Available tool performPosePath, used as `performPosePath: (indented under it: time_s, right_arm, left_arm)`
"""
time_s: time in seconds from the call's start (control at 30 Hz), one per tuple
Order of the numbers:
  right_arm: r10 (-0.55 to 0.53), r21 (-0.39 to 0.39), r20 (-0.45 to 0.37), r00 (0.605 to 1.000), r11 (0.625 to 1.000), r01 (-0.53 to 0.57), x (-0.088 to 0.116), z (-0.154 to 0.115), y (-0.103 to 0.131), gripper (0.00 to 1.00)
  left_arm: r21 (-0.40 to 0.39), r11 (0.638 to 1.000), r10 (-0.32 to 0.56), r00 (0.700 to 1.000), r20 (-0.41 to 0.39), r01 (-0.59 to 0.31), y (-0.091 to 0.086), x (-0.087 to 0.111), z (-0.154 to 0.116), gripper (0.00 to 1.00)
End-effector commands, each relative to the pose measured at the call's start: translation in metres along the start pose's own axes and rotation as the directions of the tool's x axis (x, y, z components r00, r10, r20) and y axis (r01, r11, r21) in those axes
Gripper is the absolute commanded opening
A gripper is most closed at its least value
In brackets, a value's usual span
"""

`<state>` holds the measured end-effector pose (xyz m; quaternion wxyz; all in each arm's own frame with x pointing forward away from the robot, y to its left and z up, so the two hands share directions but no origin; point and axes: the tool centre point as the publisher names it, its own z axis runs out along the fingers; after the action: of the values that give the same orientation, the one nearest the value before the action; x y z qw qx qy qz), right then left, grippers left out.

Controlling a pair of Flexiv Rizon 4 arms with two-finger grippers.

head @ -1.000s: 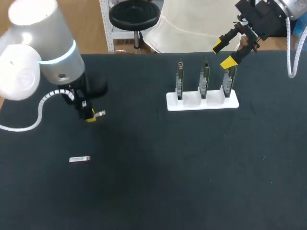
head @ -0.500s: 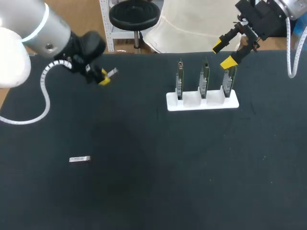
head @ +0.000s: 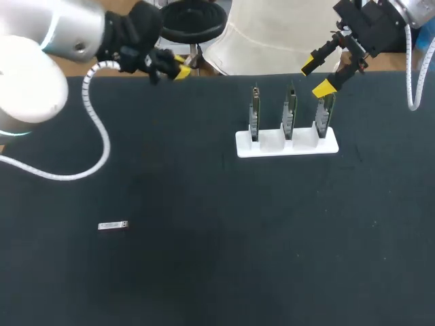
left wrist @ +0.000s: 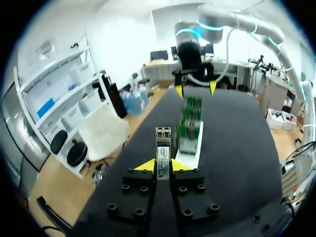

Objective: Pick up the optical module with the left hand, and insert it into the network port with the right hand.

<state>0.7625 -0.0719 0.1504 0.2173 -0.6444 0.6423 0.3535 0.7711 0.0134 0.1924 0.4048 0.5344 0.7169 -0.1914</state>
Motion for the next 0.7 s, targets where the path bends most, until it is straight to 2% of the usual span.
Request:
performPosePath:
  time_s: [0.03,0.17,0.4,0.5,0.7]
  right_arm:
    - [0.0,0.003,0.0,1.0,1.0,0.0,0.0,0.0,0.001,1.0]
    - [0.0,0.003,0.0,1.0,1.0,0.0,0.0,0.0,0.001,1.0]
    - [0.0,0.003,0.0,1.0,1.0,0.0,0.0,0.0,0.001,1.0]
    - [0.0,0.003,0.0,1.0,1.0,0.0,0.0,0.0,0.001,1.0]
    - [0.0,0.003,0.0,1.0,1.0,0.0,0.0,0.0,0.001,1.0]
  left_arm:
    - [0.022,0.999,0.031,0.992,0.119,-0.034,0.004,-0.024,0.017,0.0]
    - [0.055,0.996,0.058,0.984,0.166,-0.068,0.001,-0.047,0.03,0.0]
    - [0.141,0.987,0.035,0.963,0.266,-0.075,-0.008,-0.077,0.053,0.0]
    - [0.152,0.983,0.055,0.962,0.269,-0.099,-0.017,-0.089,0.066,0.0]
    - [0.214,0.97,0.041,0.945,0.325,-0.116,-0.035,-0.107,0.087,0.0]
